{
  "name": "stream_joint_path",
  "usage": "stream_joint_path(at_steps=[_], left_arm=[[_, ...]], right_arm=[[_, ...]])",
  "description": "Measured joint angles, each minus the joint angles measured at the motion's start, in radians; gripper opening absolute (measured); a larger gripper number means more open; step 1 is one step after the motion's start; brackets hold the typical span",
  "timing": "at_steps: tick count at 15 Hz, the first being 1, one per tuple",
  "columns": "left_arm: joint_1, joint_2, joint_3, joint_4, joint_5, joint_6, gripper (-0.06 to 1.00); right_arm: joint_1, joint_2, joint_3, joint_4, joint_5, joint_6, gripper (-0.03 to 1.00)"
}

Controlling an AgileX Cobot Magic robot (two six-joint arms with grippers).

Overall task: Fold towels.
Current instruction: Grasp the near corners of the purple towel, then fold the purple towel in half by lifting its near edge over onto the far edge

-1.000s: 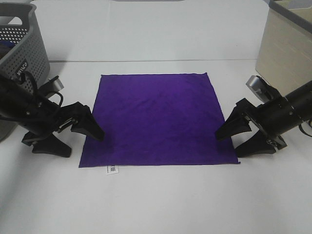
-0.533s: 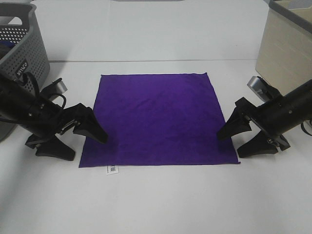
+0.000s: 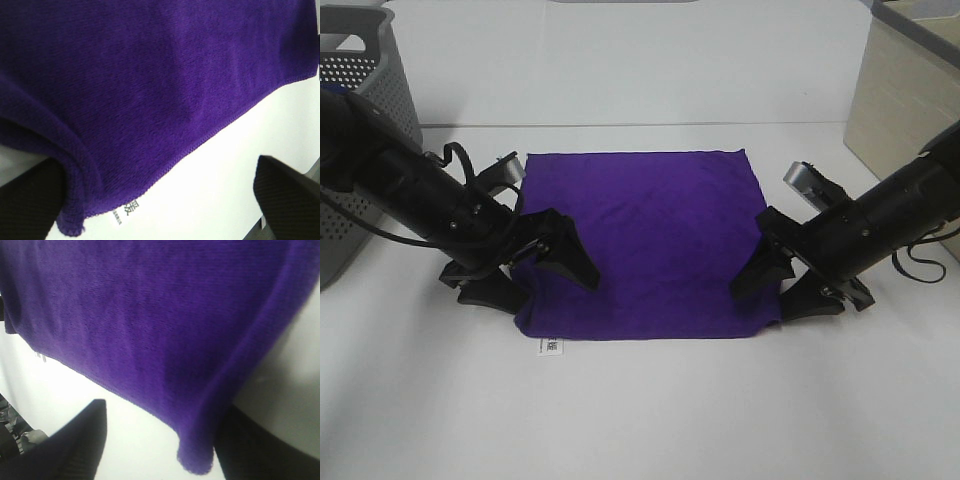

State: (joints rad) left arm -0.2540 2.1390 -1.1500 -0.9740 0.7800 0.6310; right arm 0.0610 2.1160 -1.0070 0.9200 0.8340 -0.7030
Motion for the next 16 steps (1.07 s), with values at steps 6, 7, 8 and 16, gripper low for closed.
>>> stream_joint_path(at_steps=[6,7,8,16], left_arm=[[-0.007,0.006,-0.001,-0.011,-0.002,-0.008,0.90],[-0.007,0.009,-0.001,-0.010,-0.009,-0.009,0.82],[-0.007,0.013,-0.001,-0.002,-0.018,-0.013,0.69],[-0.011,0.033,0.008,0.021,-0.053,-0.004,0.01]], right_arm=[[0.010,0.001,0.000,-0.041,-0.043,0.061,0.34],[0.010,0.001,0.000,-0.051,-0.050,0.062,0.28],[0.010,0.002,0.000,-0.059,-0.055,0.062,0.23],[0.010,0.001,0.000,-0.071,-0.065,0.066,0.01]])
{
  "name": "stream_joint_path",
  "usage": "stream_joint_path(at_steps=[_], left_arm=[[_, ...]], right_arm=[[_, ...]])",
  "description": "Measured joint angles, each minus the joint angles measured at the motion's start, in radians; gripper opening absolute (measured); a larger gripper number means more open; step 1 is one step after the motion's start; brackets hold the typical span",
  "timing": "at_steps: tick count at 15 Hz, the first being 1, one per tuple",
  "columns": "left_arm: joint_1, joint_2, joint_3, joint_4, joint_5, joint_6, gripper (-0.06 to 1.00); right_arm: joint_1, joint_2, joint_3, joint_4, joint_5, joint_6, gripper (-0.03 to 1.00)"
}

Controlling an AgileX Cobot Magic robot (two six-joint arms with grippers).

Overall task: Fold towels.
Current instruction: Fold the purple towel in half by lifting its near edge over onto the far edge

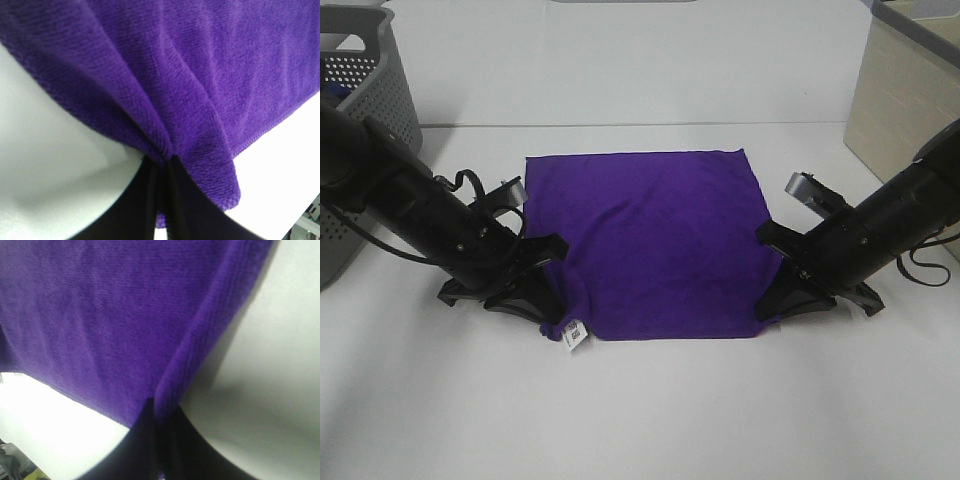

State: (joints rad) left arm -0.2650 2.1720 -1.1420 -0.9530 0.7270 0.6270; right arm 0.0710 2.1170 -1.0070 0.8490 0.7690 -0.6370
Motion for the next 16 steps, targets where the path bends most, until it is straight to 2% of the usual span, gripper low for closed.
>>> stream_joint_path(at_steps=[5,10,13,16], left_arm=[[-0.001,-0.056,0.014,0.097,-0.006,0.023,0.00],[0.036,-0.176,-0.014,0.113,-0.011,-0.009,0.00],[0.043,-0.176,-0.119,0.114,-0.047,-0.018,0.00],[0.043,-0.174,-0.232,0.114,-0.136,-0.033,0.00]], right_arm=[[0.006,-0.085,0.015,-0.054,-0.059,0.020,0.01],[0.006,-0.198,-0.028,-0.042,-0.011,0.046,0.01],[0.006,-0.197,-0.148,-0.037,-0.015,0.047,0.01],[0.006,-0.123,-0.343,-0.037,-0.027,0.048,0.01]])
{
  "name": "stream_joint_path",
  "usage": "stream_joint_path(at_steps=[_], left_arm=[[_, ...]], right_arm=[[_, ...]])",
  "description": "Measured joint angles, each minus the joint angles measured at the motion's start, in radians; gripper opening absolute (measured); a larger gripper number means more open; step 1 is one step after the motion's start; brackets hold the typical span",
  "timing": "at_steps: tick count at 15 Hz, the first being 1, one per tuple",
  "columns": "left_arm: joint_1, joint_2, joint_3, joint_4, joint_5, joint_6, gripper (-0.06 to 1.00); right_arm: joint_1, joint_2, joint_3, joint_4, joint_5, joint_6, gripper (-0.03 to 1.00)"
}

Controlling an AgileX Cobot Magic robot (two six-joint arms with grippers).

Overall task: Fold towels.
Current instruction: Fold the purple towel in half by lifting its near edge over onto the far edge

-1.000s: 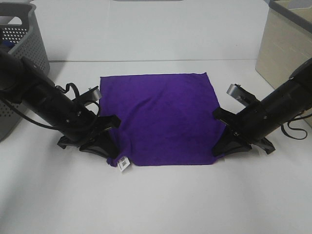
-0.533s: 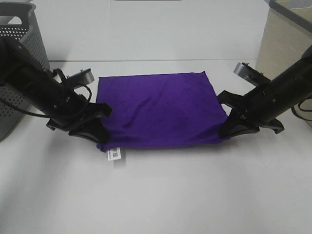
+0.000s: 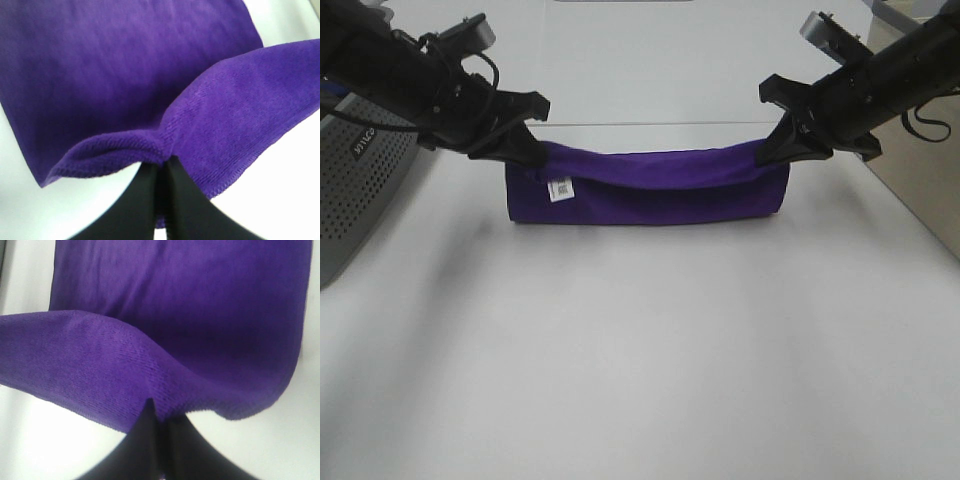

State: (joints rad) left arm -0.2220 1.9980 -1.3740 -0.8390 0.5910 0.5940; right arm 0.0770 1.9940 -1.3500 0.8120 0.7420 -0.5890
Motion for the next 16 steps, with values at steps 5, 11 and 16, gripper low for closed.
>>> stream_joint_path(at_steps=[5,11,16], left_arm=[[0.002,0.115,-0.156,0.029,-0.087,0.018,0.00],[0.003,0.270,-0.317,0.067,-0.123,0.019,0.00],[0.003,0.292,-0.325,0.096,-0.123,0.019,0.01]], right_arm=[[0.000,0.243,-0.396,-0.017,0.043,0.035,0.01],[0.000,0.492,-0.755,-0.179,0.186,0.174,0.01],[0.000,0.531,-0.771,-0.181,0.194,0.181,0.02]])
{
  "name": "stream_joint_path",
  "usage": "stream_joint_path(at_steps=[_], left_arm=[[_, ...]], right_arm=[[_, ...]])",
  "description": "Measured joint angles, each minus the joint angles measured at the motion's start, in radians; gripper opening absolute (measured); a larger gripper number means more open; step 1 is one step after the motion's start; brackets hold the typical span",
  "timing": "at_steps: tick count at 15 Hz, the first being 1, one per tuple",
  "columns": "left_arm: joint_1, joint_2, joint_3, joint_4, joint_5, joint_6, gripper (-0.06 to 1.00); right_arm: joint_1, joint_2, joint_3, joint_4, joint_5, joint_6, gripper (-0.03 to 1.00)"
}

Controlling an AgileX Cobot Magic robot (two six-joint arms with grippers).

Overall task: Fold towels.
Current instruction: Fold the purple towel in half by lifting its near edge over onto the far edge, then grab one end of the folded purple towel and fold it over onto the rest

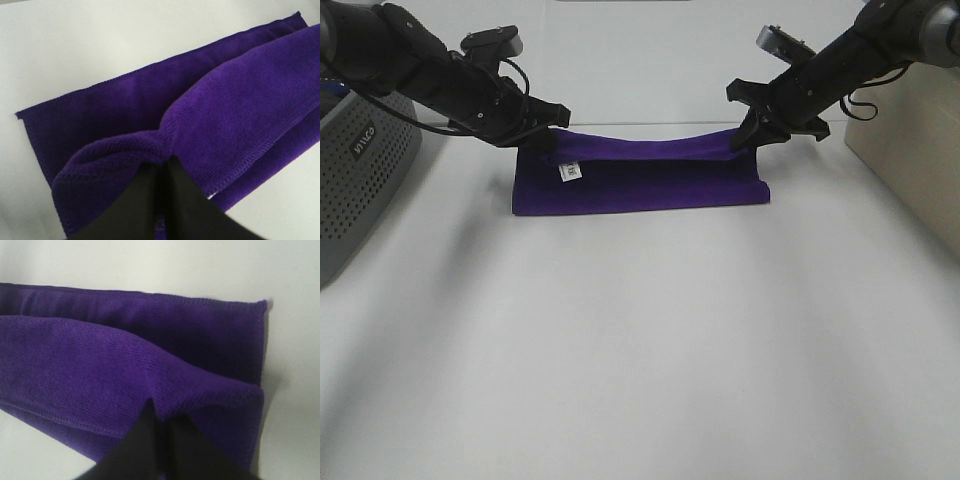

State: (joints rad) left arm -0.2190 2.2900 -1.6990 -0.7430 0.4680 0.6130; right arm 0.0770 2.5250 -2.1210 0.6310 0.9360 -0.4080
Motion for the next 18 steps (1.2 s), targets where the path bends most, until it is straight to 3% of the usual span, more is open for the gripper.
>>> stream_joint_path(at_steps=[2,3,6,8,10,13,15,18], left_arm=[[0.000,0.000,0.000,0.001,0.002,0.000,0.07],[0.000,0.000,0.000,0.008,0.009,0.000,0.15],[0.000,0.000,-0.001,0.077,0.069,-0.030,0.55],[0.000,0.000,-0.018,0.158,0.112,-0.117,0.80],[0.000,-0.003,-0.085,0.279,0.209,-0.229,0.88],[0.018,0.001,-0.209,0.440,0.446,-0.353,0.89],[0.076,0.030,-0.271,0.446,0.529,-0.362,0.89],[0.163,0.143,-0.332,0.282,0.555,-0.276,0.89]], right_arm=[[0.000,0.002,0.000,-0.002,0.001,0.000,0.10],[0.000,0.002,0.000,-0.006,0.011,0.000,0.20],[0.000,0.001,-0.005,-0.102,0.074,0.052,0.68],[0.000,-0.013,-0.042,-0.164,0.148,0.064,0.82],[0.000,-0.049,-0.106,-0.179,0.214,0.084,0.86],[0.000,-0.120,-0.160,-0.195,0.269,0.142,0.86],[0.000,-0.156,-0.160,-0.232,0.272,0.207,0.86],[0.000,-0.198,-0.160,-0.276,0.279,0.234,0.86]])
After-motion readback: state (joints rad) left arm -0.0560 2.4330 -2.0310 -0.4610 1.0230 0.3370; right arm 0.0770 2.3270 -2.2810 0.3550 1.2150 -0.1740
